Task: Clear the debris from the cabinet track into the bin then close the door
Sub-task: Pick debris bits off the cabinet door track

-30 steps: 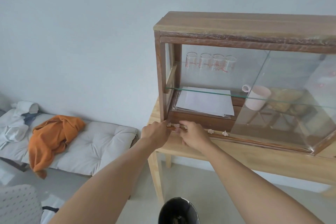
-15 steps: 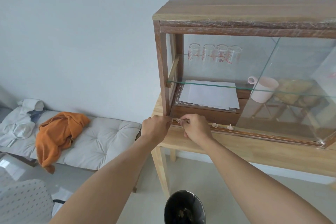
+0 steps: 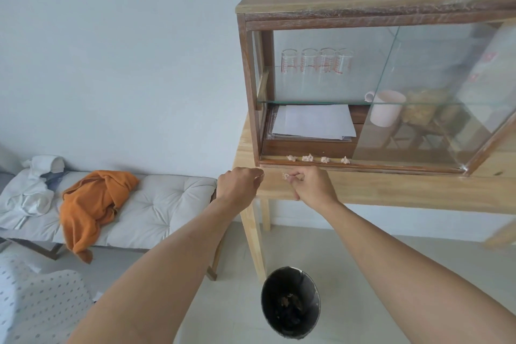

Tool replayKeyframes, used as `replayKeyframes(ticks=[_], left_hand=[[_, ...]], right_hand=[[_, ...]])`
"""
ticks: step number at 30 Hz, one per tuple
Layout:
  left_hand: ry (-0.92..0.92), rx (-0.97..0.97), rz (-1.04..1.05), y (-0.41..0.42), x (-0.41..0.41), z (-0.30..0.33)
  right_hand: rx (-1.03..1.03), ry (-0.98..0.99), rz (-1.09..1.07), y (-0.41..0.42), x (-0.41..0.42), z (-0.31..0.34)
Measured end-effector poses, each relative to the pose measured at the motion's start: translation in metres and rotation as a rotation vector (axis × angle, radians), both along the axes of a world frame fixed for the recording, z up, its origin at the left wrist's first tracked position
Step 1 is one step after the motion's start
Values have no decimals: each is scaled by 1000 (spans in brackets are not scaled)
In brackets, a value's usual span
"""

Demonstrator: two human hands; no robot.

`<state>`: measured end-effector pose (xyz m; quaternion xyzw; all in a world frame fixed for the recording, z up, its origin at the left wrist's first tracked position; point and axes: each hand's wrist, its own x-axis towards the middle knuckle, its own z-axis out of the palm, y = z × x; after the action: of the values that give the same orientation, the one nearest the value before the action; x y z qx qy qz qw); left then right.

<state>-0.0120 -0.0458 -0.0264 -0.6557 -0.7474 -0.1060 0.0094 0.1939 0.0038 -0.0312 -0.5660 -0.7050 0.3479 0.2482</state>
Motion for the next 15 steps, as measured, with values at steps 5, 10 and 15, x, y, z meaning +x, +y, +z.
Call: replayKeyframes(ticks=[5, 10, 15], left_hand=[[-7, -28, -37, -35, 7, -4], [-42, -102, -83, -72, 16, -23], [-69, -154, -88, -101, 22, -63]], right_hand=[[-36, 17, -38, -44, 15, -8], [-95, -17, -76, -86, 30, -31], [-144, -61, -96, -116, 40, -70]])
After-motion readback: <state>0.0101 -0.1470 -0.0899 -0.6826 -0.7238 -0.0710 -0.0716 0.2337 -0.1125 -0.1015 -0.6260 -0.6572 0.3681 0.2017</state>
